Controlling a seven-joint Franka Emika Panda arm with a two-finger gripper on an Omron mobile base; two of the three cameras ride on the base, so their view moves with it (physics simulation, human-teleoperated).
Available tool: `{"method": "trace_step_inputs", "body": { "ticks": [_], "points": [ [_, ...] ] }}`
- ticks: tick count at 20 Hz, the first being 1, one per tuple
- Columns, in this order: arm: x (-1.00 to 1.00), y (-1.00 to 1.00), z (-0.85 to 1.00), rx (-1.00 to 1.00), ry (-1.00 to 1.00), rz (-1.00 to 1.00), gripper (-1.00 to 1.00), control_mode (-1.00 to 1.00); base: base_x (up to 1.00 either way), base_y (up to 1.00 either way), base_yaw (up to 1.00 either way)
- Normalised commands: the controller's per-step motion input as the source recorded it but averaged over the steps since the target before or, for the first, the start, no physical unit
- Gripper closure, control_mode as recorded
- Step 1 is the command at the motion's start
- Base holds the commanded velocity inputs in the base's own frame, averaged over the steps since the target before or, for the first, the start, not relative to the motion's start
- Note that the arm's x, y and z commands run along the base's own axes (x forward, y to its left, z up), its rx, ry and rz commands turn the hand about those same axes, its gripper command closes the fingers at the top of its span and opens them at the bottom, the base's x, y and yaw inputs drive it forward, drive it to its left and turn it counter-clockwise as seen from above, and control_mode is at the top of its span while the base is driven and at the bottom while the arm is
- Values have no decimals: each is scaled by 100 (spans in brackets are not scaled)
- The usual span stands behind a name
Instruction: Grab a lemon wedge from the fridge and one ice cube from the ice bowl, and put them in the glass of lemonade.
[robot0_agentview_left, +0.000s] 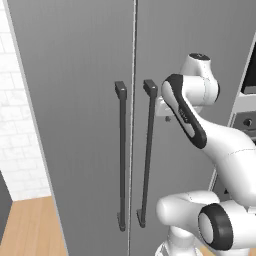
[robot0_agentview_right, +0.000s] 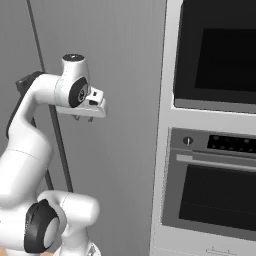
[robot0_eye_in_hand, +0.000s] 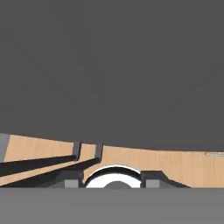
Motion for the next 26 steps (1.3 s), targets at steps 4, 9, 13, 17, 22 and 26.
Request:
{"method": "trace_step_inputs", "body": {
  "ticks": [4,9,13,17,22,26],
  "points": [
    [-42,-10,-3,0,0,-2,-100,-100,0,0,0],
    [-61,-7,-25,0,0,-2,-100,-100,0,0,0],
    [-32,0,-31,0,0,0,-100,-100,0,0,0],
    [0,0,-3,0,0,0,-100,-100,0,0,0],
    [-3,0,-2,0,1,0,-100,100,-41,0,0],
    [0,0,0,0,0,0,-100,100,-60,6,0]
  ]
}}
